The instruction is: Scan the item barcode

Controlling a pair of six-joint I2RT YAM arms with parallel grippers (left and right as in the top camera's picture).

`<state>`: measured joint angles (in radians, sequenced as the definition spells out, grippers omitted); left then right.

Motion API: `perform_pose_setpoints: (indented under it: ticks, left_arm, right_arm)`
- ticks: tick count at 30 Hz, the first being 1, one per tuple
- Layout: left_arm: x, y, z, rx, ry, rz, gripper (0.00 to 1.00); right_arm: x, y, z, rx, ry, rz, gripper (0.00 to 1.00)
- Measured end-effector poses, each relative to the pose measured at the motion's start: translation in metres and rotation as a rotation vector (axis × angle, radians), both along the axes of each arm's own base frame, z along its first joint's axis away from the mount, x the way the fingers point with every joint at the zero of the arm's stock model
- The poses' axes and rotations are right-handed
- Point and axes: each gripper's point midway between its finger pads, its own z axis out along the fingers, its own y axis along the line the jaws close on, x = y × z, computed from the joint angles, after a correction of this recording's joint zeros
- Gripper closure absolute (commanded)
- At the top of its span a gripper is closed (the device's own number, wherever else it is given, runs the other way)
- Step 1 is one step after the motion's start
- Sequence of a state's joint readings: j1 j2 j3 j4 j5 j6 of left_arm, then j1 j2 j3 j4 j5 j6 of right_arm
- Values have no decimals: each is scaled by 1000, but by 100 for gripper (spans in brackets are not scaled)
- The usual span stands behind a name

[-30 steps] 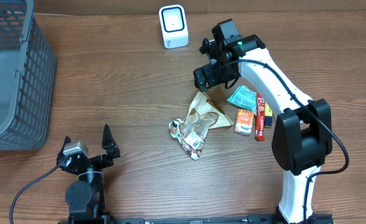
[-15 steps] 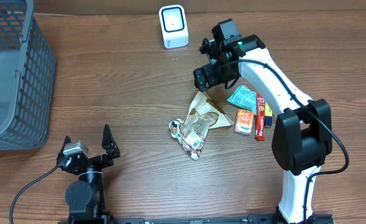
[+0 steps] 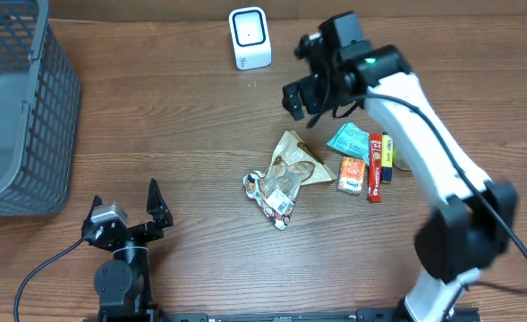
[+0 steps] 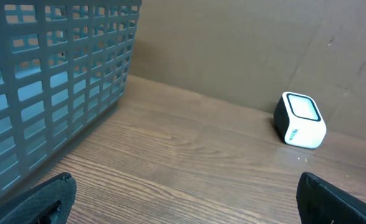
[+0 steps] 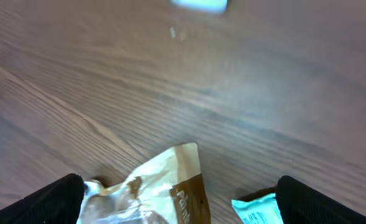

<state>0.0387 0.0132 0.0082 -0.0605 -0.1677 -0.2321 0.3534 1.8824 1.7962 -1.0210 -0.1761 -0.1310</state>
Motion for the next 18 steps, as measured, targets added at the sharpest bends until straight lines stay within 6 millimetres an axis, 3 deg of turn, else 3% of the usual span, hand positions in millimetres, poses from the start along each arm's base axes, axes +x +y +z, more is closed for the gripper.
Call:
perform_pose_setpoints:
  ticks: [3,8,13,18]
  left_arm:
    - [0,0,0,0,0,0,0]
    - [0,0,0,0,0,0,0]
    - [0,0,0,0,0,0,0]
    - [0,0,0,0,0,0,0]
  right_arm:
    - [-10,-4,45,35,-95,0,0]
    - [-27,-10,99,78,-211,0,0]
    - [-59,-22,163,131,-360,-1,0]
    - [-93,-57,224,126,-542,-81,0]
